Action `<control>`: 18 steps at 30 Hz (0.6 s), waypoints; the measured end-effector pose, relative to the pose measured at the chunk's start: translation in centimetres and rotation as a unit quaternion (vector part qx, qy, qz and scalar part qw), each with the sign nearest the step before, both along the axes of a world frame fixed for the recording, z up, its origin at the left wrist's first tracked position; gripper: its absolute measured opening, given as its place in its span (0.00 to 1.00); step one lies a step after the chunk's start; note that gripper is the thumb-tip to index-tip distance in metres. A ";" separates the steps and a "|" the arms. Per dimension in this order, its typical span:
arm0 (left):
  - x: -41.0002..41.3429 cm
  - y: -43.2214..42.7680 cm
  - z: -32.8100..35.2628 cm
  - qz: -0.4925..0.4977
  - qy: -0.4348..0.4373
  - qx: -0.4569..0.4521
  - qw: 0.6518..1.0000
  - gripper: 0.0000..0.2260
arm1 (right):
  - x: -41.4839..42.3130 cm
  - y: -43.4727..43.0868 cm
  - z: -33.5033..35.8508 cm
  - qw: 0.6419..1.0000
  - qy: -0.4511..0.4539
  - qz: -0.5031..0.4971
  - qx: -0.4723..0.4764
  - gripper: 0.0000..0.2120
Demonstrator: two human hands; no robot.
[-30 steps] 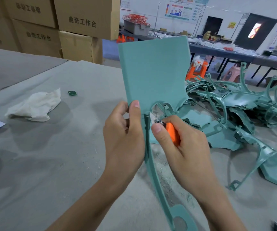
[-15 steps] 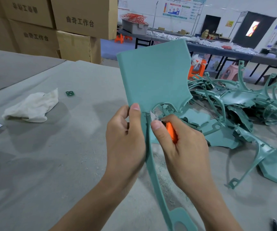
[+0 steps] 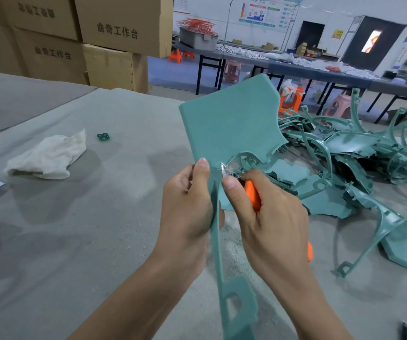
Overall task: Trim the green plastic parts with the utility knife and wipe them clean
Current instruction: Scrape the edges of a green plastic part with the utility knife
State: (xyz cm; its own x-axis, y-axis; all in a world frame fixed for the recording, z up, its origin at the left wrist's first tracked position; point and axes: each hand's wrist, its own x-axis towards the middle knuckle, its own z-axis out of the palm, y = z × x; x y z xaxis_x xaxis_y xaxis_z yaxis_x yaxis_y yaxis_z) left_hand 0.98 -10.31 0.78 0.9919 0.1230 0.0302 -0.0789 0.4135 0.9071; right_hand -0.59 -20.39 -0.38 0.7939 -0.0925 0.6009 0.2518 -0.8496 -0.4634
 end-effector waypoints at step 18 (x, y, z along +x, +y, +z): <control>0.2 0.5 0.0 0.066 -0.069 0.051 0.994 0.18 | 0.5 -1.7 1.0 0.968 -0.002 0.169 0.184 0.19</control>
State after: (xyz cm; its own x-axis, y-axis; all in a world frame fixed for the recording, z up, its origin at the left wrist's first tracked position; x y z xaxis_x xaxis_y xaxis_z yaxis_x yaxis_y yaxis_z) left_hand 1.22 -9.81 0.82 0.9528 0.2413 0.1841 -0.2533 0.2979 0.9204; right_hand -0.04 -22.10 0.64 0.8135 -0.0356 0.5805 0.4898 -0.4963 -0.7168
